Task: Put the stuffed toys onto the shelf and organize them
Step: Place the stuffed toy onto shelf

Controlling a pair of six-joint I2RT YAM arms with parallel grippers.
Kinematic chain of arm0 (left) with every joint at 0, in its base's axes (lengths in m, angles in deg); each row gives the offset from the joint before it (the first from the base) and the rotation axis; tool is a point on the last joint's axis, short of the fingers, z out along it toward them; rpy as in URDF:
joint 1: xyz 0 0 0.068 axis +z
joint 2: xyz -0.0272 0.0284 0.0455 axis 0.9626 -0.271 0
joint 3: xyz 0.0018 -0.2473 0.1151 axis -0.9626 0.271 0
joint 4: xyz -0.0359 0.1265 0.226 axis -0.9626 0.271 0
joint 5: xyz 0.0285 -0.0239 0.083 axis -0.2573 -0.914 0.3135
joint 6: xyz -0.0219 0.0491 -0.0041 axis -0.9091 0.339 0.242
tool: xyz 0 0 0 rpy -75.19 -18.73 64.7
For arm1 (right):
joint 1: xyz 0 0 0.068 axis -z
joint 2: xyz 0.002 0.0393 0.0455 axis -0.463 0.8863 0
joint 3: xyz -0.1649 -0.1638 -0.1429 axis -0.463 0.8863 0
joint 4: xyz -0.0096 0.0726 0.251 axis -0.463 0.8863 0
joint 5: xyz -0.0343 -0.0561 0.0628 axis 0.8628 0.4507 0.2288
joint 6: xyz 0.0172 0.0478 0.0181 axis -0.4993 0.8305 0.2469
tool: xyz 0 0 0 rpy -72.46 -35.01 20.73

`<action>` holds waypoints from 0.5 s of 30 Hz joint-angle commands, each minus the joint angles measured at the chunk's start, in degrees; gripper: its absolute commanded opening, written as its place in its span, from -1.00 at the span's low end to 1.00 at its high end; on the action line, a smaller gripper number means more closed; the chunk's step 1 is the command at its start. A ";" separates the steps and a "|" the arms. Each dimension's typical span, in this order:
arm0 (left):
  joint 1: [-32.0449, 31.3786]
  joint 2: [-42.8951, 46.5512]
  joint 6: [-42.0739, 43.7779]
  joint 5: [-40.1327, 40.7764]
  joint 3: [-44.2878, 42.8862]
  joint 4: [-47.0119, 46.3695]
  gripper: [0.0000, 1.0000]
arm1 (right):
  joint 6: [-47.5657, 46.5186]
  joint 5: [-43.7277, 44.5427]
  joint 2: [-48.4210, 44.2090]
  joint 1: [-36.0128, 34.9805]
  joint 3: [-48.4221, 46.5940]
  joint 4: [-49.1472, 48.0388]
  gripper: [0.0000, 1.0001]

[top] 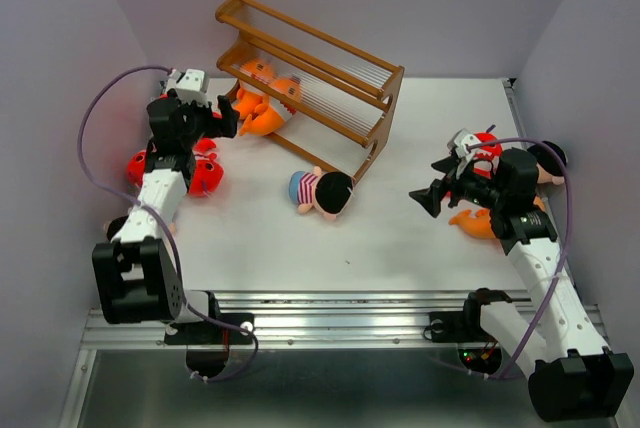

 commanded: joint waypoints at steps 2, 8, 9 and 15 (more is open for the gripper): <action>0.19 16.38 -11.92 8.66 9.70 -6.08 0.97 | -3.83 5.23 -0.25 1.55 -0.15 -1.10 1.00; 0.19 28.79 -16.41 0.87 20.69 -5.12 0.97 | -2.70 6.90 2.13 3.93 -1.28 -0.05 1.00; 0.10 29.77 -16.85 -0.02 21.40 -4.68 0.98 | -2.61 7.26 2.31 3.93 -1.90 0.74 1.00; -0.60 32.68 -18.88 -3.63 22.64 -0.46 0.98 | -0.94 13.83 7.22 3.93 -13.91 11.26 1.00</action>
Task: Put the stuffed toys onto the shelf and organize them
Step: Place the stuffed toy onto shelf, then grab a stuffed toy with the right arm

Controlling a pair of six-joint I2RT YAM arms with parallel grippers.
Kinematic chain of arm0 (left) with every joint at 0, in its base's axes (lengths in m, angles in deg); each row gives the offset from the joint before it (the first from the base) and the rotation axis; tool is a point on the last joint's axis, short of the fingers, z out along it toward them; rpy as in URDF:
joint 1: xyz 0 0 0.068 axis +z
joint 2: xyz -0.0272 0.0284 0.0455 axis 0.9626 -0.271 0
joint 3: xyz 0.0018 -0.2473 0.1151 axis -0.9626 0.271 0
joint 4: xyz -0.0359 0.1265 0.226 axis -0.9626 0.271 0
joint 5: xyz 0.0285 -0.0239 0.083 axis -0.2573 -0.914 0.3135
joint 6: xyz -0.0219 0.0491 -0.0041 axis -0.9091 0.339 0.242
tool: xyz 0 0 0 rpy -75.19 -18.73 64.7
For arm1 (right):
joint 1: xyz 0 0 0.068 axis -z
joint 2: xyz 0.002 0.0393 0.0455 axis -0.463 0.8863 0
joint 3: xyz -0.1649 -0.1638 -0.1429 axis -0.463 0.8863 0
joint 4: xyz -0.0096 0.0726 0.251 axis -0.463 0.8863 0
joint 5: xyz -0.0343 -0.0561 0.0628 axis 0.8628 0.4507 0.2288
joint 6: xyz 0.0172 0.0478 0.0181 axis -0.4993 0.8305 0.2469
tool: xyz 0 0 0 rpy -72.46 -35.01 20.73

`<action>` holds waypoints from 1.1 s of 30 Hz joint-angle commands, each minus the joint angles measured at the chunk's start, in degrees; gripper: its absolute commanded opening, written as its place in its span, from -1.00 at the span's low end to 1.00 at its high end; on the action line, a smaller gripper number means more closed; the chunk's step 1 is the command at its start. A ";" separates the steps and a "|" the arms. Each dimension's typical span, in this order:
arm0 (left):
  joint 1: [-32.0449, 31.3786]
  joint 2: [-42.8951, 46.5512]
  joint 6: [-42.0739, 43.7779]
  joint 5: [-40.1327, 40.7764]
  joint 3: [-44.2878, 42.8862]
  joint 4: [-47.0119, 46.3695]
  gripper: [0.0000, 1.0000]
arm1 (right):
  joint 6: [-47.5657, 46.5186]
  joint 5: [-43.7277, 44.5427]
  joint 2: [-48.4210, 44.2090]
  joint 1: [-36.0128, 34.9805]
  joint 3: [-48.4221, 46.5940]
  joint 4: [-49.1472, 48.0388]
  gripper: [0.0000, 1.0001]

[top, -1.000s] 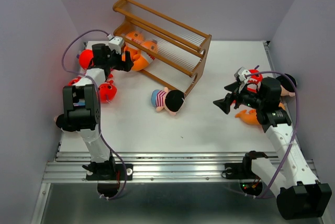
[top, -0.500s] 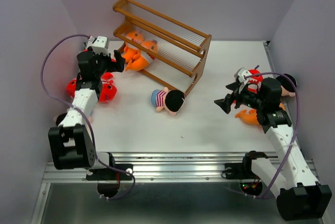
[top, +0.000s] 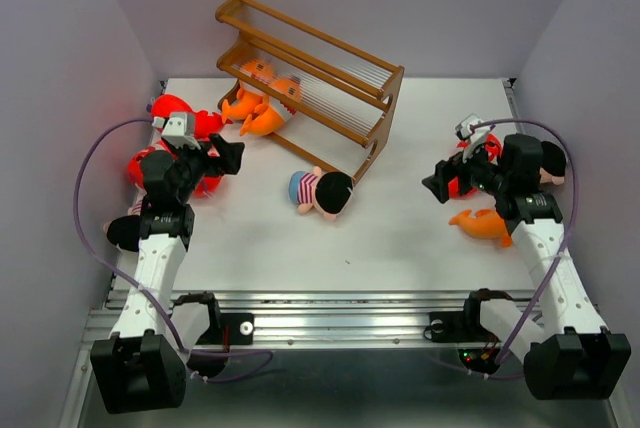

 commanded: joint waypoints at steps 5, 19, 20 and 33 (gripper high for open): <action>-2.67 2.63 -2.25 -5.52 -0.45 3.01 0.98 | 4.12 14.60 6.83 0.23 -18.00 13.48 1.00; -6.54 5.18 -1.72 -8.60 -0.89 3.54 0.97 | 7.57 39.32 14.31 9.01 -24.16 22.03 1.00; -6.71 5.36 -1.63 -8.69 -0.89 3.54 0.97 | 5.47 39.49 14.57 10.15 -24.42 22.98 1.00; -8.21 5.71 -1.54 -8.69 -0.71 3.89 0.97 | -4.04 38.97 21.16 26.43 -17.05 22.13 0.99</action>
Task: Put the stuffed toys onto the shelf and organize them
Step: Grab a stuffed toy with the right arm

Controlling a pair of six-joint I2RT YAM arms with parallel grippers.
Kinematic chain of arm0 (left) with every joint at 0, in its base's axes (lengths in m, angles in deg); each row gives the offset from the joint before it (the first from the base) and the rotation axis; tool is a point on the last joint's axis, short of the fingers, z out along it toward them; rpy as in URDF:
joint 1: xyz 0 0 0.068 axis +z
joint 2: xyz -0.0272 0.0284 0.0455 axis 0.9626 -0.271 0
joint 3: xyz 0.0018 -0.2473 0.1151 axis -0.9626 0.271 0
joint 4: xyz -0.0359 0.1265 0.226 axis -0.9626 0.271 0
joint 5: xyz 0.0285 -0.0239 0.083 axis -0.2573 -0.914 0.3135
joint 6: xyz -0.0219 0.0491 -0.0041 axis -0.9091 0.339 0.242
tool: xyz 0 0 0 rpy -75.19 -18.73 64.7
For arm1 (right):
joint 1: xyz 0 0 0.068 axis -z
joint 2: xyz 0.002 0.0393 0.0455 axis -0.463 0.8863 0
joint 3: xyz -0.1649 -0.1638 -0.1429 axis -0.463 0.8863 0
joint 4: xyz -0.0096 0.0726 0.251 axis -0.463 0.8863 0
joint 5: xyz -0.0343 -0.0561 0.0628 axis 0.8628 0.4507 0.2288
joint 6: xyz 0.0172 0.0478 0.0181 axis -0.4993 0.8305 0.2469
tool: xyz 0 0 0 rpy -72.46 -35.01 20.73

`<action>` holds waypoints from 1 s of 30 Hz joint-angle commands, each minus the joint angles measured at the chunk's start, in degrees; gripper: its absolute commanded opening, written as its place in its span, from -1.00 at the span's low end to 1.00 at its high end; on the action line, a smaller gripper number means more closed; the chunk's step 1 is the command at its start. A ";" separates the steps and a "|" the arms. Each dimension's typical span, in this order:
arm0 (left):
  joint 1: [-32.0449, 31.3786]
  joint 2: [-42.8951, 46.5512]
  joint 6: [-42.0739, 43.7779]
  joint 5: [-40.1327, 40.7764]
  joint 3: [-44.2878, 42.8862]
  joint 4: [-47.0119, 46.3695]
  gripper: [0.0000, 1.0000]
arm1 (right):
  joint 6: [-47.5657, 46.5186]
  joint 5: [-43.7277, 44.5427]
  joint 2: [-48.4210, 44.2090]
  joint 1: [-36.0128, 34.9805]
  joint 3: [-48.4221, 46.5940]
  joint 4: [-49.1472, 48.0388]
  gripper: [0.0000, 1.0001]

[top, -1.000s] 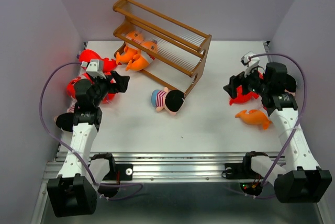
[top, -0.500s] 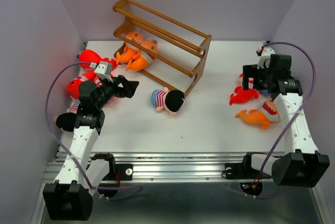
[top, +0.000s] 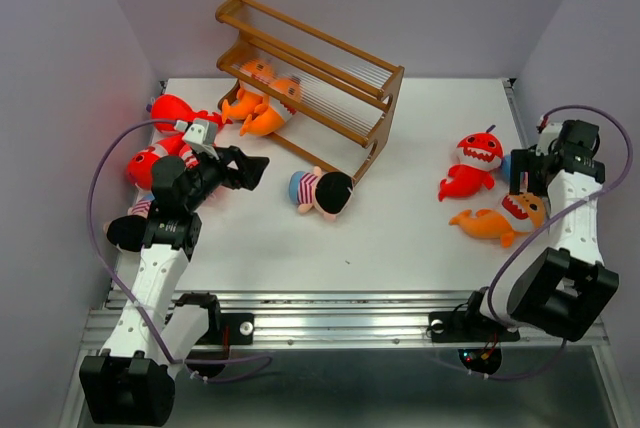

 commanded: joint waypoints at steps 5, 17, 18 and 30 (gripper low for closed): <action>-0.65 0.02 -0.08 -1.14 -0.84 -1.35 0.98 | -2.98 0.99 3.93 2.91 6.93 -7.63 0.93; -0.91 -0.86 -2.18 -5.53 0.20 -5.03 0.97 | -4.20 -2.97 8.86 2.91 13.87 -13.88 -0.91; -0.91 -0.77 -2.88 -7.46 0.56 -6.18 0.98 | -4.81 -3.23 8.08 2.91 14.14 -13.79 -0.95; -4.50 -2.70 -8.25 -16.52 1.79 -13.57 0.97 | -18.00 -36.50 -13.54 2.91 8.01 5.17 -0.99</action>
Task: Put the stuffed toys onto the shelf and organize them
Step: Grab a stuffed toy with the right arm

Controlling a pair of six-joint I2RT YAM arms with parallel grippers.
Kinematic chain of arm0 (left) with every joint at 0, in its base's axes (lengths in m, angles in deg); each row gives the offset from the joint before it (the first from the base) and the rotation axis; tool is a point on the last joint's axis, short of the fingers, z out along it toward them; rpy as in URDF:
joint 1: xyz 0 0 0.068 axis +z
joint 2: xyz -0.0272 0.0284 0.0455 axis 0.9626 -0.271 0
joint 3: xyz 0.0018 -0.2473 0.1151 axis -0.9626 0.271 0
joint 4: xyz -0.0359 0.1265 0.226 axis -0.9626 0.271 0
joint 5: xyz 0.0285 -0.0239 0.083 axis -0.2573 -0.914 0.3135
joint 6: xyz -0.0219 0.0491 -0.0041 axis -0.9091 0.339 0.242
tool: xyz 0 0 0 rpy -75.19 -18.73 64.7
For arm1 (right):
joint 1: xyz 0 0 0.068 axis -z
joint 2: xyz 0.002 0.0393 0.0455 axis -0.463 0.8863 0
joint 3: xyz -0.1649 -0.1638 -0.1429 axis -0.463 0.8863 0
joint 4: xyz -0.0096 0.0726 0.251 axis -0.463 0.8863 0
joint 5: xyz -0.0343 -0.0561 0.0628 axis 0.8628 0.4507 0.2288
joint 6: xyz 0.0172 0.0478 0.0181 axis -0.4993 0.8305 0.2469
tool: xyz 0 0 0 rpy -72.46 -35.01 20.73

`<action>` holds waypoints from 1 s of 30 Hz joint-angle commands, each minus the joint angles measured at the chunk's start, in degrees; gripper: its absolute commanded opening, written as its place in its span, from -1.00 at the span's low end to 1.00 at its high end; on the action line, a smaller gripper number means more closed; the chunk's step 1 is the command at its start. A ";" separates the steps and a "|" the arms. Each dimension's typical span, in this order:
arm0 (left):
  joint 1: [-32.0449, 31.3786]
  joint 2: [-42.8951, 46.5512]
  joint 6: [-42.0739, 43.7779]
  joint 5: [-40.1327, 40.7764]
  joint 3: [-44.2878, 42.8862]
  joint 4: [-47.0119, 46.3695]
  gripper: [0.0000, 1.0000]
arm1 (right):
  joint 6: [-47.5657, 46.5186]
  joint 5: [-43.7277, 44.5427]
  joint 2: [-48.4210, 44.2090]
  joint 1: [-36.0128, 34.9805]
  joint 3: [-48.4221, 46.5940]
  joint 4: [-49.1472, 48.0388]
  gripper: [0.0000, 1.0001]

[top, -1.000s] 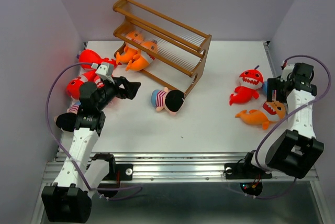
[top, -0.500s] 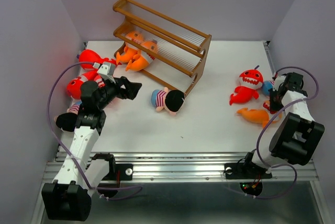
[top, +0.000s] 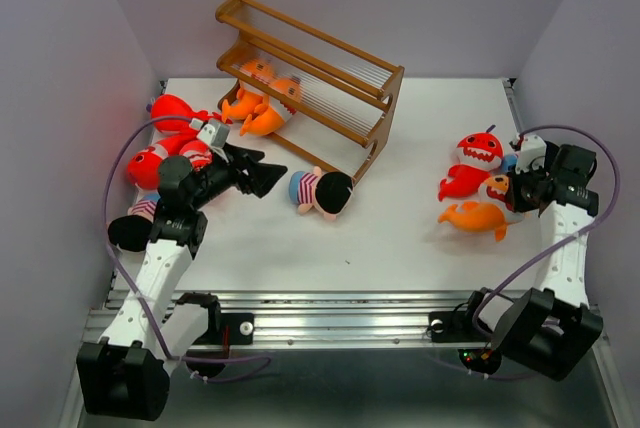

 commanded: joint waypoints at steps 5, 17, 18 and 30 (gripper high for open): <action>-7.37 -2.95 -2.50 -6.54 0.17 -6.40 0.97 | -3.31 -30.19 -6.79 0.51 -6.86 10.29 -0.99; -33.38 -6.82 -22.26 16.80 -0.26 -10.62 0.97 | 18.29 -46.48 -13.29 -0.10 2.71 -13.15 -0.99; -36.88 -8.04 -24.02 20.92 -1.05 -10.88 0.97 | 20.75 -45.34 -14.95 -0.11 4.37 -16.22 -0.99; -51.32 -28.24 -24.04 32.65 -16.60 -7.20 0.97 | 19.45 -42.34 -20.77 -0.11 8.43 -15.46 -0.99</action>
